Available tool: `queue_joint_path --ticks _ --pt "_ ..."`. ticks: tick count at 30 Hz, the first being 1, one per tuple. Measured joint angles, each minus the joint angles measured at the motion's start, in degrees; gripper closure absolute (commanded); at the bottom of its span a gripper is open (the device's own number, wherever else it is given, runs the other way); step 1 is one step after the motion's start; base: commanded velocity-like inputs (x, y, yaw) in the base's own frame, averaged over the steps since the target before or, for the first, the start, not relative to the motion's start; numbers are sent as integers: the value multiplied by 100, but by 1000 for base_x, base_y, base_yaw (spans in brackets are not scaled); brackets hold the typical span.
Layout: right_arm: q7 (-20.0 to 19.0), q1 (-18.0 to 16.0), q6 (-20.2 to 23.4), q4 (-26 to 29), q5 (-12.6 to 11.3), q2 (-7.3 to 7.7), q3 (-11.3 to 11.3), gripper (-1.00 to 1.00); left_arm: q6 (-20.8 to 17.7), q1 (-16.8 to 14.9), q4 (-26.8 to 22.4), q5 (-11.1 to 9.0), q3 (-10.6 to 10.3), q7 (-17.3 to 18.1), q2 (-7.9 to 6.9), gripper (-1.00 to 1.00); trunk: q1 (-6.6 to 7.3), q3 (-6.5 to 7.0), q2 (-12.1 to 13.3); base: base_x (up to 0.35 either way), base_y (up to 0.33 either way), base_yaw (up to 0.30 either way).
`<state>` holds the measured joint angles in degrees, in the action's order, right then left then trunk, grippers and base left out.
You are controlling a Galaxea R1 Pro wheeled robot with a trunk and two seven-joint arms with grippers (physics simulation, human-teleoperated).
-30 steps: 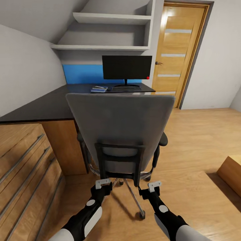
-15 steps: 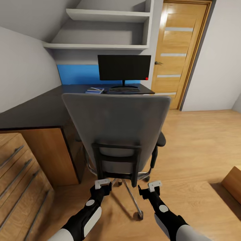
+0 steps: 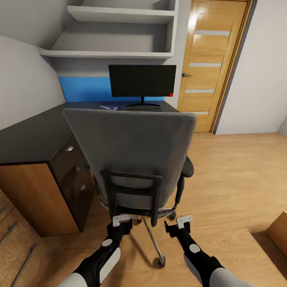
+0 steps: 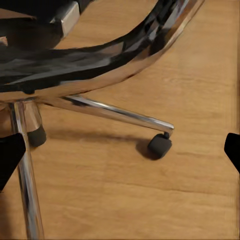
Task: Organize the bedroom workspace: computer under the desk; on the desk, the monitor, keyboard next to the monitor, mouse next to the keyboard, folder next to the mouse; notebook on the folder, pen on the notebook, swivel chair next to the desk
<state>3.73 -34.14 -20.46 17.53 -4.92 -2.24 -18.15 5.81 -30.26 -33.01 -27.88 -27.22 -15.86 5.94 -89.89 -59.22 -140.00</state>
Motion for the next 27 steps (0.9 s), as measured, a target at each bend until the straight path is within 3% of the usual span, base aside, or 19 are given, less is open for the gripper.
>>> queue_joint_path --ticks 4,6,8,18,27 --pt "0 0 0 1 -1 2 0 -100 5 2 9 64 17 -16 -2 -100 0 -1 0 289 -207 0" --pt "0 0 0 0 -1 2 0 -100 8 0 10 361 2 -7 0 -100 0 0 0 289 -207 0" --pt "3 0 0 1 -1 2 0 -100 11 1 13 495 7 -10 -1 -100 0 0 0 289 -207 0" --pt "9 0 0 2 -7 2 4 -100 11 2 16 542 13 -7 -1 -100 -1 -1 0 262 -192 0" --pt "5 0 1 0 -24 11 9 -100 9 0 11 558 9 -9 -3 -100 -6 0 0 -98 -24 0"
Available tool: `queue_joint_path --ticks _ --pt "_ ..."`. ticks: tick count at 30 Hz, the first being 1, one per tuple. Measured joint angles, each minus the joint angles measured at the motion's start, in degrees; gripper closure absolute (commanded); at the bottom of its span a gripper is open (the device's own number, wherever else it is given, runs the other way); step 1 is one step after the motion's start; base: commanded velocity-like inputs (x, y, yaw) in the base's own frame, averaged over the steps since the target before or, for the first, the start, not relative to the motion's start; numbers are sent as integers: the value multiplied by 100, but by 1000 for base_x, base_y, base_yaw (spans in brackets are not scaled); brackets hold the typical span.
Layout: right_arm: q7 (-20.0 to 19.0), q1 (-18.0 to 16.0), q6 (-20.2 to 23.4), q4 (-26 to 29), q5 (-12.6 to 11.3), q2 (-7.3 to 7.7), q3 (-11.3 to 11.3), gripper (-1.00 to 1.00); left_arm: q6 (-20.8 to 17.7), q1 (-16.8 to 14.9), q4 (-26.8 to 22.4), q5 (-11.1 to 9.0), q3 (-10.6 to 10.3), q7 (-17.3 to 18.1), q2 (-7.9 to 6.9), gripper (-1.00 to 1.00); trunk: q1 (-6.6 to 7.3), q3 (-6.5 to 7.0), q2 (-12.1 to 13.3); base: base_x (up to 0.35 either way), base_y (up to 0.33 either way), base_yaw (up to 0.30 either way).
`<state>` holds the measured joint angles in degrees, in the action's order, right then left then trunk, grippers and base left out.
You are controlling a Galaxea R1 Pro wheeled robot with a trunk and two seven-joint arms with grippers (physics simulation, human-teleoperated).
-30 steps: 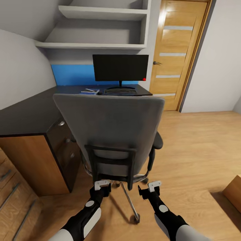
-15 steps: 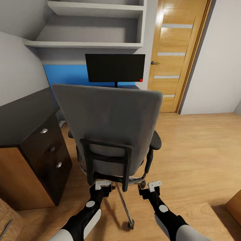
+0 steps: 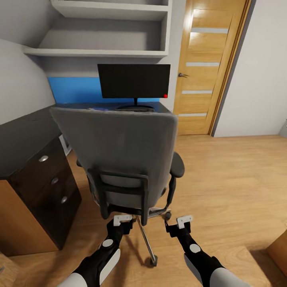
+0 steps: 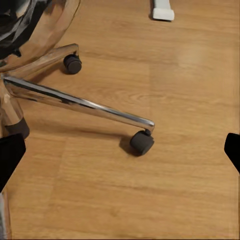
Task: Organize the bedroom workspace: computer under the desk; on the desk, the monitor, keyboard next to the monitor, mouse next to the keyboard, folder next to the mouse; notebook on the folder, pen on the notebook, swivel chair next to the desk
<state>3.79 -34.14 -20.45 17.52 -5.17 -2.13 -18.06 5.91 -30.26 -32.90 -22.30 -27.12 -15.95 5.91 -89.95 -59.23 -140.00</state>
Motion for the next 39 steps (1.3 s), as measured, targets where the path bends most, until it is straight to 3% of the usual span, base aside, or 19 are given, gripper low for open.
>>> queue_joint_path --ticks 16,27,30,36,39 --pt "-13 0 1 -141 -6 -20 -17 -100 -6 0 0 5 24 8 -6 -100 1 0 0 -233 42 0" --pt "-14 0 -2 -154 -1 -43 -17 -100 -1 0 -9 -8 76 10 -129 -100 3 0 0 -29 267 0" --pt "-31 0 0 -162 11 -69 -25 -100 1 0 -14 -24 153 12 -218 -100 3 0 0 -1 65 0" --pt "-41 2 -35 -160 33 -169 -22 -100 8 0 -19 -29 173 13 -244 -100 3 0 0 0 14 0" --pt "-38 12 -263 -151 36 -187 -25 -100 9 0 -28 -30 168 13 -240 -100 3 0 0 0 2 0"
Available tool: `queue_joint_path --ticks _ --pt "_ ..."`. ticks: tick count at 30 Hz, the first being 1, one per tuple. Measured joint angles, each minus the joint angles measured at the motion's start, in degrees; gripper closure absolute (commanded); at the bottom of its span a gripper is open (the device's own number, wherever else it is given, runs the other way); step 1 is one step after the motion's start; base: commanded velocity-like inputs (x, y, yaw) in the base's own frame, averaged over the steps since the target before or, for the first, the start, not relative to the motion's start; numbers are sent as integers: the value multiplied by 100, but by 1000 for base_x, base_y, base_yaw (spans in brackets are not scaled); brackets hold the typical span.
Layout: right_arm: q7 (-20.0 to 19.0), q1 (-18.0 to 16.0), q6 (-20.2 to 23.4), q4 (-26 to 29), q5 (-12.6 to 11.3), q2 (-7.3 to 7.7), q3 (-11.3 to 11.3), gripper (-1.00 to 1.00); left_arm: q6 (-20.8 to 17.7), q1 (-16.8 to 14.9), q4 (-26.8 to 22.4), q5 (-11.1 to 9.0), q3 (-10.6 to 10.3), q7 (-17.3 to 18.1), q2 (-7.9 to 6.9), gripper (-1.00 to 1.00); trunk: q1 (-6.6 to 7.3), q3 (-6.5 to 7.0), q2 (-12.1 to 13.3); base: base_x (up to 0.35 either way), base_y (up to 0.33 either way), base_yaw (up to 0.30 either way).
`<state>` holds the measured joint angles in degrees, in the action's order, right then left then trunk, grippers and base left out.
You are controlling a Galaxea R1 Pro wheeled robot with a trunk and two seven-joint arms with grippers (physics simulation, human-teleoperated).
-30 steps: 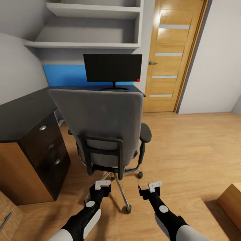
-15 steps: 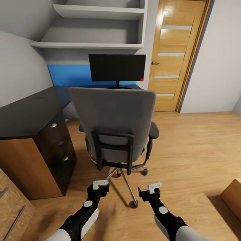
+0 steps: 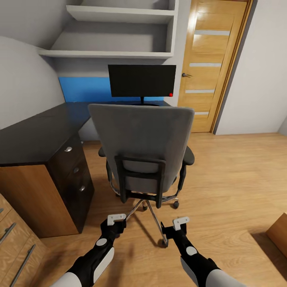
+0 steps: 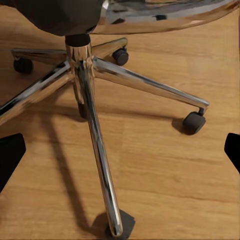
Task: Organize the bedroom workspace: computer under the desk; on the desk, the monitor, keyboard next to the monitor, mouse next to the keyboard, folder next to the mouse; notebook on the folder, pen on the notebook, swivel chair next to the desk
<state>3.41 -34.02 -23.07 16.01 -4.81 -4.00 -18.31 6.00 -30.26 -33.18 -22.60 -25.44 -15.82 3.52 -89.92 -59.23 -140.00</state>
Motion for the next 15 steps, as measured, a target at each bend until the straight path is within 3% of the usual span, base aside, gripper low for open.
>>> queue_joint_path --ticks 9,13,15 --pt "11 21 -404 15 -4 -47 -30 -100 1 0 -13 0 -2 0 8 -100 0 0 0 4 0 0" --pt "-2 23 -414 14 62 -294 -28 -100 1 0 -12 -1 -2 0 0 -100 3 0 0 235 0 0" --pt "-5 23 -416 9 131 -326 -23 -100 1 0 -11 -1 2 0 -2 -100 3 0 0 295 0 0"
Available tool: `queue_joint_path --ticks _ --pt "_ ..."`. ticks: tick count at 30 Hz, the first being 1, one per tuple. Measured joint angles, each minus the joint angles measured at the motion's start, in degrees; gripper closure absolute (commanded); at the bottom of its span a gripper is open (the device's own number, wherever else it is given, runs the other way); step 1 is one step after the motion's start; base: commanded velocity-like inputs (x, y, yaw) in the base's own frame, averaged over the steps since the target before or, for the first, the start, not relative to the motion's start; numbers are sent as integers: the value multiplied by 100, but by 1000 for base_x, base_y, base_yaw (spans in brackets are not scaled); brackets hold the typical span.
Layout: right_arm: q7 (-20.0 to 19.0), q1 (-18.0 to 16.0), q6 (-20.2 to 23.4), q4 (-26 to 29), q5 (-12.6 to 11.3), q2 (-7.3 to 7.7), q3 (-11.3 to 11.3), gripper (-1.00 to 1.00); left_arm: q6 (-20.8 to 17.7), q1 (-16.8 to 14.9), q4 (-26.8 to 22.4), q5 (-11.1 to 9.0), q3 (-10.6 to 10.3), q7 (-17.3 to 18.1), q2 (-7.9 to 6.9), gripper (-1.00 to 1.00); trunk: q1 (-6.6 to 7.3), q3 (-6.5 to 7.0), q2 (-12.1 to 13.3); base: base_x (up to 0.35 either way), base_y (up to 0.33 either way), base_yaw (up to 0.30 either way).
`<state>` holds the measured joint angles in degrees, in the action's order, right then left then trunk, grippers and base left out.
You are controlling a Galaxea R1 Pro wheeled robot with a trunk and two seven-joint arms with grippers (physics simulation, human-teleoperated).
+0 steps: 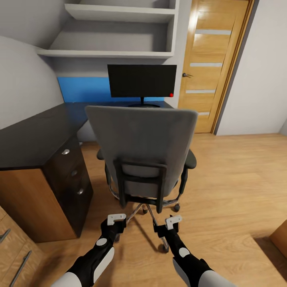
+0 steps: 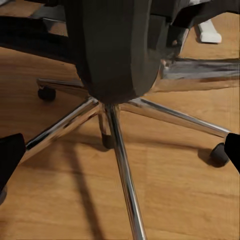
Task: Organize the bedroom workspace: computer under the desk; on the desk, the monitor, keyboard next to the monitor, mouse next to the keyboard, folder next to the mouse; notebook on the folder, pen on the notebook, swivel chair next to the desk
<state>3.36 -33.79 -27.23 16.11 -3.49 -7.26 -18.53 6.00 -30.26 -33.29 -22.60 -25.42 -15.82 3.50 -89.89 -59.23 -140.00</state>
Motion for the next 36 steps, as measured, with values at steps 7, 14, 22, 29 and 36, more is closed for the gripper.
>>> queue_joint_path --ticks 7,14,22,29,36 --pt "13 0 -2 -10 99 -31 7 -100 0 0 -2 0 1 0 -1 -100 0 0 0 212 0 0" --pt "28 1 -4 -7 91 -24 31 -100 0 0 -3 -2 -1 1 -1 -100 0 0 0 278 0 0" --pt "15 1 -16 -12 94 2 25 -100 1 -1 11 0 -4 1 -1 -100 -3 9 0 107 0 -53" --pt "26 1 -18 -10 83 10 47 -100 1 -1 23 -1 -6 1 0 -100 -3 54 0 3 0 -193" --pt "31 0 -19 -8 75 12 55 -100 0 0 22 0 -4 0 -1 -100 -3 89 0 0 0 -121"
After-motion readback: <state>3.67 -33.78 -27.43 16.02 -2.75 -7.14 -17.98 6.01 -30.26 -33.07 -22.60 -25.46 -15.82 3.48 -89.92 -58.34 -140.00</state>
